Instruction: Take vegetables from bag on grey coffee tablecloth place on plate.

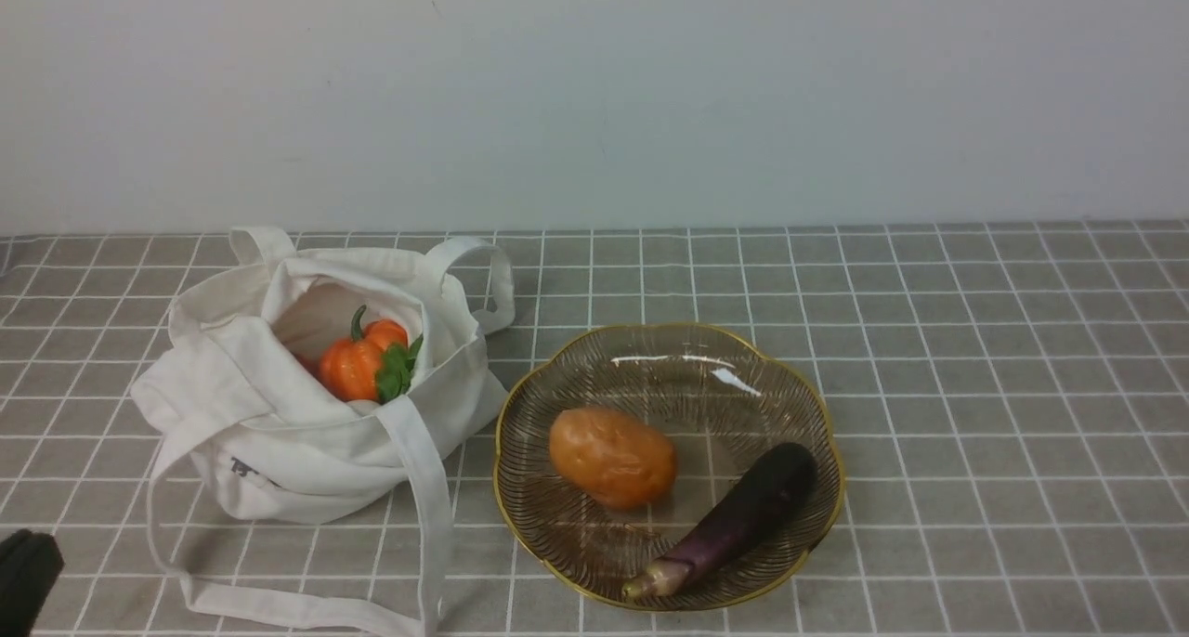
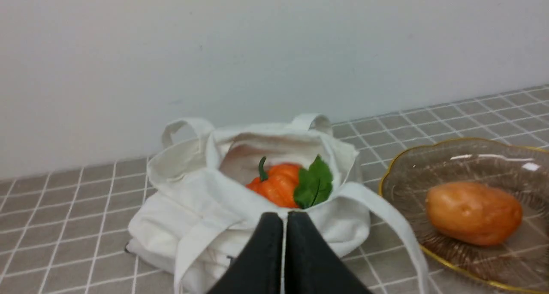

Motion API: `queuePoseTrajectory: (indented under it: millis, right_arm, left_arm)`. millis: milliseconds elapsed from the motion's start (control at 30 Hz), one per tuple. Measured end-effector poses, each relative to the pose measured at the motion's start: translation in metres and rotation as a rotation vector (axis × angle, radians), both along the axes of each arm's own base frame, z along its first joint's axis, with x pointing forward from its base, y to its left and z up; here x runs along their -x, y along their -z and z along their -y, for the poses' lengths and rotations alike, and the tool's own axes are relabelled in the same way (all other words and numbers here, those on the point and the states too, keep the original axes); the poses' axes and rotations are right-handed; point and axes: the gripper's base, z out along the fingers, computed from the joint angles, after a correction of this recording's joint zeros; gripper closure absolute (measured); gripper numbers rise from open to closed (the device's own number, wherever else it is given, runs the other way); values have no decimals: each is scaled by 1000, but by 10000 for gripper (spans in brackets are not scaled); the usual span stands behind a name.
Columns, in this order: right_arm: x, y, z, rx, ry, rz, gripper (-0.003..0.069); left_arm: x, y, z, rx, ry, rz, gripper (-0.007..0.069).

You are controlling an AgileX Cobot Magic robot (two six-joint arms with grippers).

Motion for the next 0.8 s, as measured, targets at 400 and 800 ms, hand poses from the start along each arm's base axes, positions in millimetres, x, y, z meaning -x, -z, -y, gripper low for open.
queuePoseTrajectory:
  millis: [400, 800]
  right_arm:
    - [0, 0, 0, 0, 0, 0, 676]
    - [0, 0, 0, 0, 0, 0, 676]
  left_arm:
    - [-3, 61, -2, -71, -27, -163, 629]
    - [-3, 61, -2, -73, -27, -162, 629]
